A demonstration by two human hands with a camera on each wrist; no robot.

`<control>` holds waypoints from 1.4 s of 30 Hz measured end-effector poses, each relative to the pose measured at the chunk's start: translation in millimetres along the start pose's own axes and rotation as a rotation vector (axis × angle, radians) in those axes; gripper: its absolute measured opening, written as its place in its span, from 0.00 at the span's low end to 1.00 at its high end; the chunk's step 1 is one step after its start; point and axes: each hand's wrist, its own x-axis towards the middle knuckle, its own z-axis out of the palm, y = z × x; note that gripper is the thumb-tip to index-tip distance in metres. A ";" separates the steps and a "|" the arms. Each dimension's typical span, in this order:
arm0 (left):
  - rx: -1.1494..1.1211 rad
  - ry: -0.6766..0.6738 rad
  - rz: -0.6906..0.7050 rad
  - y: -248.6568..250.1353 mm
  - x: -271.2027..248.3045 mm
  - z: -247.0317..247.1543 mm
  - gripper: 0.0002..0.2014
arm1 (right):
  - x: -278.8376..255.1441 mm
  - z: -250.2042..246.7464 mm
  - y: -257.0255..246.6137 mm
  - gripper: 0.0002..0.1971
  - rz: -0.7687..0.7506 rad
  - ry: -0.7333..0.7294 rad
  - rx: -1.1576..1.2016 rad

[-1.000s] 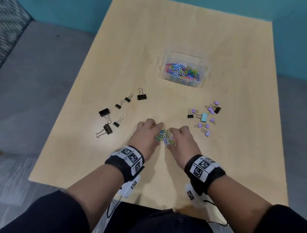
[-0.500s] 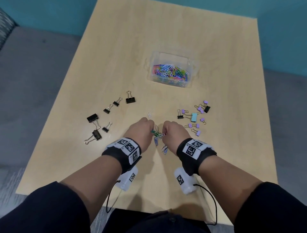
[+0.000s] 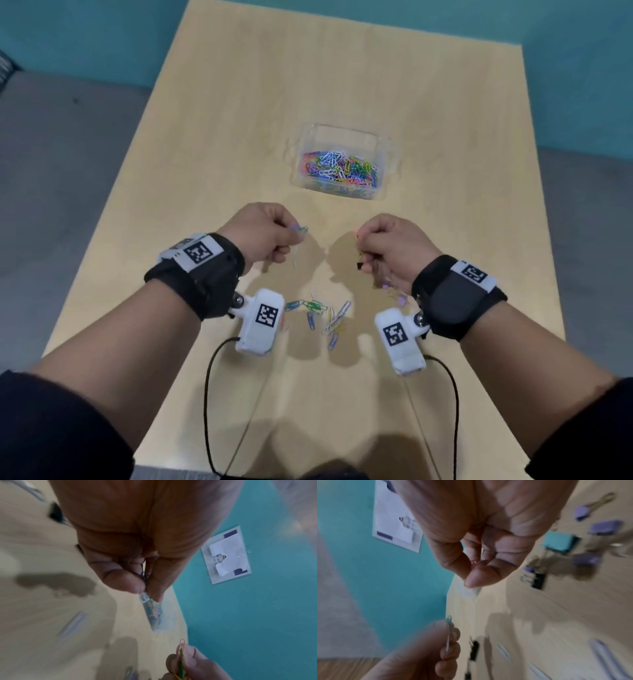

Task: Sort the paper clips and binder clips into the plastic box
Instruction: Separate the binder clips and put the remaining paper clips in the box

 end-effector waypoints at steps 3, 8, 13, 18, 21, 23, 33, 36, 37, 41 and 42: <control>0.010 0.034 0.091 37.2 20.3 -2.4 0.08 | 17.3 -10.4 -39.3 0.12 -0.081 0.021 0.036; 0.194 0.166 0.210 80.2 60.5 5.7 0.09 | 54.5 -12.3 -82.5 0.08 -0.206 0.146 -0.214; 0.408 0.278 0.262 84.1 81.2 10.6 0.16 | 74.0 -8.5 -92.3 0.09 -0.212 0.181 -0.358; 0.620 0.359 0.388 39.0 47.6 1.3 0.13 | 43.4 -18.5 -53.8 0.13 -0.392 0.258 -0.609; 0.915 0.158 0.480 -16.0 15.6 11.0 0.15 | 0.1 -7.0 -1.2 0.13 -0.444 0.042 -0.973; 1.085 -0.008 0.542 -52.1 2.5 17.3 0.18 | -25.5 5.6 33.2 0.16 -0.493 -0.130 -1.148; 1.226 -0.004 0.724 -104.2 -53.0 15.3 0.20 | -78.6 7.9 123.6 0.31 -0.712 -0.328 -1.460; 0.888 0.154 0.523 -112.8 -66.9 8.6 0.16 | -91.0 -5.9 123.5 0.27 -0.677 -0.255 -1.173; 0.815 0.192 0.433 -116.3 -69.0 5.0 0.18 | -93.8 -10.2 123.8 0.27 -0.619 -0.201 -1.107; 0.785 0.164 0.243 -122.6 -74.9 6.4 0.22 | -96.1 -10.1 130.7 0.30 -0.437 -0.122 -1.175; 0.799 0.143 0.231 -122.5 -75.4 11.0 0.21 | -94.5 -4.4 131.8 0.31 -0.421 -0.113 -1.185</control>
